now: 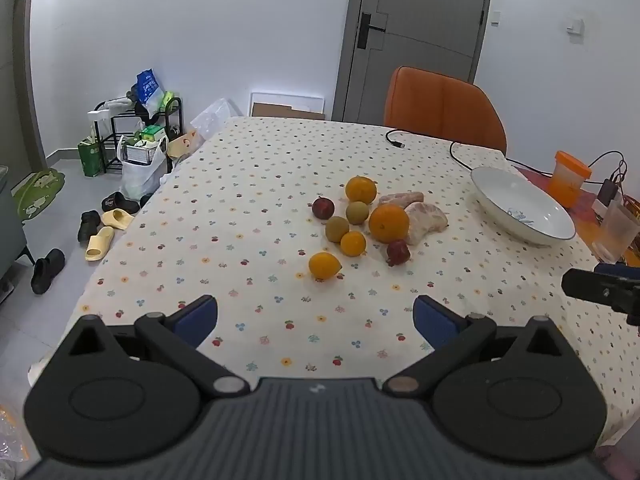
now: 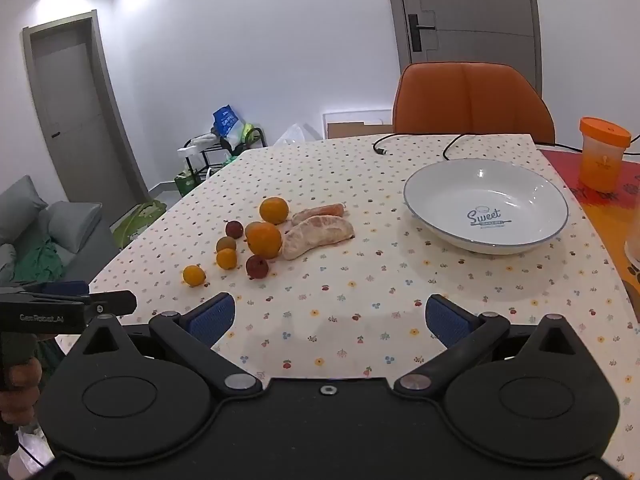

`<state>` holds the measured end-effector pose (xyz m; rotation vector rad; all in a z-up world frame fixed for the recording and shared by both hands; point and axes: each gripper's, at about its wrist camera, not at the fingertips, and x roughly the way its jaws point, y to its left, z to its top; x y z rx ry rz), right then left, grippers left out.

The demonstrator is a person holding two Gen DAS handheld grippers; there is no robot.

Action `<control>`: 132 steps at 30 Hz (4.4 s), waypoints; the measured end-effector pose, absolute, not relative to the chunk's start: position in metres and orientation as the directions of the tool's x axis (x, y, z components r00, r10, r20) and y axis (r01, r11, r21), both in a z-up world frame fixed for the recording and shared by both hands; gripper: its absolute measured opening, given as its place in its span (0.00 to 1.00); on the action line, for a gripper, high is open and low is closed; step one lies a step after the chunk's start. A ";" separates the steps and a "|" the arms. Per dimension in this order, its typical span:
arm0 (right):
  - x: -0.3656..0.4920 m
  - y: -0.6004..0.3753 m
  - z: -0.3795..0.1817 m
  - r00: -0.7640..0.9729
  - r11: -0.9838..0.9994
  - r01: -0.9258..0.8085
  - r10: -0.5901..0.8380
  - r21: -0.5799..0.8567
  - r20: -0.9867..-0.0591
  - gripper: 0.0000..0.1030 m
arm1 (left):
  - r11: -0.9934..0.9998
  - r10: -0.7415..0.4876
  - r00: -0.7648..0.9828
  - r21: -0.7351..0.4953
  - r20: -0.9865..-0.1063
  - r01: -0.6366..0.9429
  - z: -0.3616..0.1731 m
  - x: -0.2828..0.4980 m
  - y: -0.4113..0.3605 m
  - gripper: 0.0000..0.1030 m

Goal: Organize fruits

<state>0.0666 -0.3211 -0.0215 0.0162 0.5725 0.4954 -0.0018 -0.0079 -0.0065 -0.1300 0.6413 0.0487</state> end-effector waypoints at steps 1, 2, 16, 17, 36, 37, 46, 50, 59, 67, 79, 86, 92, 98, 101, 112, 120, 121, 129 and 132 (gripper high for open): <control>0.066 -0.321 -0.022 0.725 0.880 -0.452 0.458 0.146 -0.515 1.00 | 0.991 0.006 0.802 -0.107 -0.597 -0.086 -0.007 -0.002 -0.008 1.00; 0.064 -0.320 -0.023 0.723 0.877 -0.459 0.462 0.143 -0.513 1.00 | 0.990 0.006 0.803 -0.108 -0.596 -0.087 -0.008 -0.003 -0.008 1.00; 0.063 -0.318 -0.023 0.732 0.891 -0.433 0.438 0.141 -0.522 1.00 | 0.990 0.003 0.801 -0.109 -0.598 -0.085 0.001 -0.002 -0.004 1.00; 0.063 -0.318 -0.022 0.729 0.888 -0.435 0.443 0.146 -0.522 1.00 | 0.990 0.003 0.801 -0.110 -0.599 -0.085 0.001 -0.002 -0.004 1.00; 0.062 -0.318 -0.015 0.745 0.892 -0.430 0.436 0.136 -0.505 1.00 | 0.992 -0.004 0.805 -0.107 -0.593 -0.074 0.006 -0.004 -0.005 1.00; 0.062 -0.318 -0.015 0.745 0.892 -0.432 0.436 0.134 -0.504 1.00 | 0.992 -0.004 0.806 -0.106 -0.592 -0.073 0.006 -0.004 -0.006 1.00; 0.060 -0.317 -0.014 0.748 0.892 -0.434 0.434 0.124 -0.502 1.00 | 0.992 0.001 0.808 -0.102 -0.590 -0.076 0.003 -0.006 -0.008 1.00; 0.061 -0.316 -0.014 0.746 0.891 -0.438 0.436 0.123 -0.503 1.00 | 0.992 0.004 0.811 -0.100 -0.585 -0.077 0.004 -0.007 -0.007 1.00; 0.062 -0.313 -0.017 0.748 0.894 -0.433 0.428 0.117 -0.508 1.00 | 0.992 0.008 0.810 -0.100 -0.586 -0.082 0.003 -0.006 -0.007 1.00; 0.063 -0.316 -0.020 0.750 0.897 -0.424 0.423 0.121 -0.508 1.00 | 0.992 0.006 0.812 -0.100 -0.584 -0.079 0.004 -0.007 -0.008 1.00; 0.065 -0.317 -0.023 0.750 0.901 -0.417 0.416 0.120 -0.515 1.00 | 0.990 0.003 0.809 -0.110 -0.588 -0.084 0.001 -0.005 -0.009 1.00; 0.072 -0.312 -0.026 0.750 0.901 -0.419 0.414 0.114 -0.516 1.00 | 0.991 0.014 0.821 -0.101 -0.571 -0.087 0.001 0.000 -0.009 1.00; 0.079 -0.304 -0.029 0.746 0.894 -0.437 0.421 0.098 -0.516 1.00 | 0.987 0.045 0.820 -0.099 -0.570 -0.123 -0.004 0.010 -0.003 1.00; 0.090 -0.295 -0.036 0.738 0.889 -0.451 0.417 0.071 -0.531 1.00 | 0.988 0.038 0.824 -0.103 -0.565 -0.115 -0.011 0.021 0.000 1.00; 0.095 -0.292 -0.038 0.733 0.882 -0.467 0.428 0.068 -0.529 1.00 | 0.987 0.035 0.826 -0.111 -0.562 -0.118 -0.015 0.028 0.001 0.98; 0.114 -0.286 -0.049 0.701 0.855 -0.504 0.487 0.122 -0.521 1.00 | 0.986 0.030 0.827 -0.118 -0.561 -0.116 -0.030 0.047 -0.001 0.81; 0.125 -0.273 -0.056 0.701 0.847 -0.521 0.497 0.110 -0.512 0.98 | 0.983 0.015 0.814 -0.139 -0.581 -0.118 -0.042 0.066 0.000 0.63; 0.128 -0.272 -0.057 0.698 0.846 -0.521 0.498 0.113 -0.515 0.94 | 0.982 0.014 0.809 -0.144 -0.587 -0.121 -0.044 0.069 0.001 0.59; 0.140 -0.262 -0.064 0.667 0.826 -0.547 0.527 0.134 -0.527 0.88 | 0.981 -0.003 0.812 -0.158 -0.583 -0.110 -0.055 0.082 0.000 0.41; 0.146 -0.258 -0.067 0.647 0.816 -0.559 0.539 0.146 -0.539 0.88 | 0.980 0.005 0.814 -0.160 -0.581 -0.121 -0.056 0.086 0.004 0.22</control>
